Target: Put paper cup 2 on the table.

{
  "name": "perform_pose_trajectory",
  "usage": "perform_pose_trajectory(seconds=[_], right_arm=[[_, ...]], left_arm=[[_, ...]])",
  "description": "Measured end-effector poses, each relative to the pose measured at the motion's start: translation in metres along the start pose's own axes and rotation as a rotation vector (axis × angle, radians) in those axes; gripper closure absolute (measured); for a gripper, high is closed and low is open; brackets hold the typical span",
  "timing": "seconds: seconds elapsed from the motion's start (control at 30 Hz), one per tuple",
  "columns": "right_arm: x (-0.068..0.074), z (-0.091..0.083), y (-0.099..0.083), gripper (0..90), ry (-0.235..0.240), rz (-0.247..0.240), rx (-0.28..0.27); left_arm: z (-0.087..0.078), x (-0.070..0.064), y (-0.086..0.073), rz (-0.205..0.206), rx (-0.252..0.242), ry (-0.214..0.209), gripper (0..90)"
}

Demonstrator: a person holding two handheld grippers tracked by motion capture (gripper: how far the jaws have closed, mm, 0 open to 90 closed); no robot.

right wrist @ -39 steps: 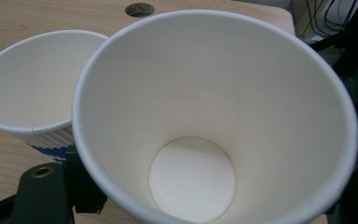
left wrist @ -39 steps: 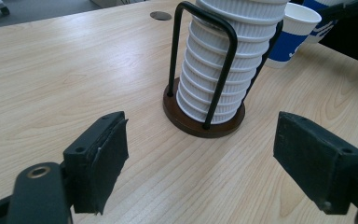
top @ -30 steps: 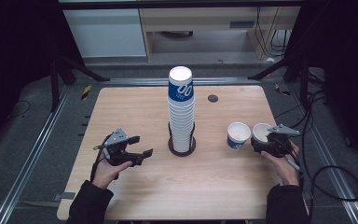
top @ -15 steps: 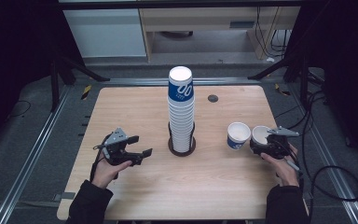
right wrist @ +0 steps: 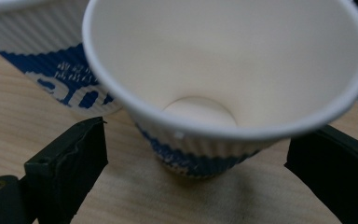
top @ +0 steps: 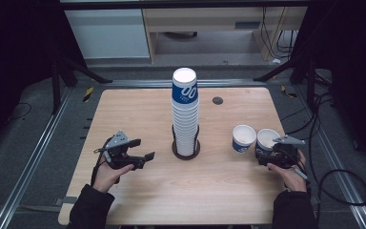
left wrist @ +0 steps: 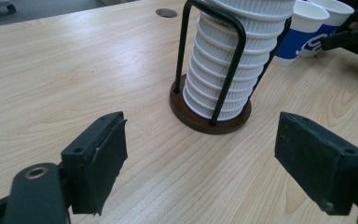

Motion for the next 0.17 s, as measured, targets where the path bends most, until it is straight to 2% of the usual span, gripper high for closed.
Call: perform_pose_trajectory(seconds=[0.17], right_arm=[[0.008, -0.008, -0.018, 4.0, 0.005, -0.018, 0.029]], left_arm=[[0.000, 0.004, -0.003, -0.007, 0.009, 0.007, 15.5]])
Point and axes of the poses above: each handheld gripper's, and its own axes: z roughly forward along the jaws, y roughly out of its top, x roughly to its left, the point moved 10 cm from there along z, roughly forward along the jaws, and after that the axes turned 11 degrees about x, right-handed, at the moved point
